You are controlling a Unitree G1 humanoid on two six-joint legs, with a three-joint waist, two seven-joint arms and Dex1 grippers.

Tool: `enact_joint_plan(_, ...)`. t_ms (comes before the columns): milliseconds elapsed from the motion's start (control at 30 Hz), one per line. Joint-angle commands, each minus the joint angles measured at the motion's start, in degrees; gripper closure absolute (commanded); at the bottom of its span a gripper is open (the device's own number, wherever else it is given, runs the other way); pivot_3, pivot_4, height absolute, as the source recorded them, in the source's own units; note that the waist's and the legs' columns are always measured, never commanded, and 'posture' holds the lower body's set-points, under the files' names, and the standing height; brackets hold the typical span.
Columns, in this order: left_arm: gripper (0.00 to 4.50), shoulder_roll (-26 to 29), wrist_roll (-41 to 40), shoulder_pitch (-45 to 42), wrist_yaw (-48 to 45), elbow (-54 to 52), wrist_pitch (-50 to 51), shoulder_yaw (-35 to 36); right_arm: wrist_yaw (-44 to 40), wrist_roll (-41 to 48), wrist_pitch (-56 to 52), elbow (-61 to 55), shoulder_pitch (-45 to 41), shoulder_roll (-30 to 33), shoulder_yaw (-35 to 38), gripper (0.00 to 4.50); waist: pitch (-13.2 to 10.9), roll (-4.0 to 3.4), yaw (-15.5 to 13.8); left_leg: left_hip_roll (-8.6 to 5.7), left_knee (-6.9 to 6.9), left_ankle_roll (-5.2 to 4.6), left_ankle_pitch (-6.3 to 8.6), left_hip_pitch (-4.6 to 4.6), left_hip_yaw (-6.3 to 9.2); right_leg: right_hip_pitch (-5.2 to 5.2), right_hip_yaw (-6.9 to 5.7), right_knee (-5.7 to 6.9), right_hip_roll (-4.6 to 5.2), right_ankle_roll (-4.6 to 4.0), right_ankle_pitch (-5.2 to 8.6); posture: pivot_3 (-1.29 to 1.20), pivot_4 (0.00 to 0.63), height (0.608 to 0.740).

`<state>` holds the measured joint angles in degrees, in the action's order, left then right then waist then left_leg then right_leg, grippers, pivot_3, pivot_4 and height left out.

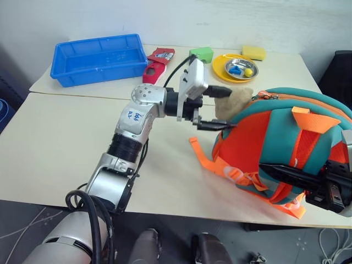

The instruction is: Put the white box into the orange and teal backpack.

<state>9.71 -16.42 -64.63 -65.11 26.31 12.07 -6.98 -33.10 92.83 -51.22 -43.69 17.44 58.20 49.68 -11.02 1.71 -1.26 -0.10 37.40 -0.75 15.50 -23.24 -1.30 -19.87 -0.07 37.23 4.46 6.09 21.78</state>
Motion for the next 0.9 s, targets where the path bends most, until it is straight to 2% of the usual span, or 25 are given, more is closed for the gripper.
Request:
enact_joint_plan(33,0.04,0.4,-1.5,-2.6,-0.1,1.6,-2.3,2.7,0.4,1.4,1.7,-1.9,1.1,-0.9,1.8,4.5,0.0,0.0,-0.1,0.0,-0.01,0.03,-0.02,0.0,0.0,0.0,-0.01,0.0,0.0,0.0,0.0,0.0,0.15,0.74)
enact_joint_plan(167,0.04,2.7,-7.0,-5.0,-5.0,2.3,2.8,6.7,0.7,0.8,2.6,-2.9,2.6,-1.9,2.1,4.5,0.0,0.0,0.0,-0.01,0.02,0.06,-0.03,-0.02,0.0,0.02,-0.01,-0.02,0.02,0.0,0.0,0.0,0.15,0.74)
enact_joint_plan(300,0.04,3.2,-3.3,-7.4,-5.8,9.1,-2.0,5.2,0.6,0.6,3.5,-3.4,3.6,-2.2,2.5,4.5,0.0,0.0,-0.2,-0.01,0.01,0.05,-0.03,0.01,0.04,0.08,-0.09,-0.09,0.01,0.0,0.0,0.0,0.15,0.74)
enact_joint_plan(500,0.04,-1.2,1.5,-9.6,-11.6,18.6,-5.7,-0.2,0.1,-0.5,4.6,-3.2,3.7,-2.1,1.7,4.5,0.0,0.0,-0.3,-0.1,0.04,0.01,-0.03,-0.04,0.15,0.2,-0.22,-0.27,0.09,0.07,-0.04,0.0,0.15,0.74)
enact_joint_plan(667,0.04,-4.7,4.5,-12.6,-8.7,26.7,-10.1,-0.2,-0.1,-1.8,5.2,-3.5,3.6,-2.1,0.4,4.5,0.0,0.02,-0.1,-0.1,-0.04,-0.07,0.01,-0.08,0.14,0.12,-0.2,-0.29,0.07,0.08,-0.05,0.0,0.15,0.74)
enact_joint_plan(767,0.6,-4.9,4.8,-13.7,-8.5,28.8,-11.6,0.7,-0.3,-2.1,5.4,-3.4,4.0,-2.3,0.5,4.5,0.0,0.02,-0.1,-0.1,-0.09,-0.07,0.02,-0.06,0.15,0.12,-0.23,-0.29,0.06,0.08,-0.05,0.0,0.15,0.74)
enact_joint_plan(900,1.88,-2.8,6.5,-13.1,-9.0,30.4,-14.1,0.6,-1.0,-2.8,5.2,-3.4,5.0,-2.9,1.5,4.5,0.0,0.02,-0.1,-0.1,-0.07,-0.06,0.01,-0.06,0.15,0.13,-0.23,-0.29,0.07,0.09,-0.05,0.0,0.15,0.74)
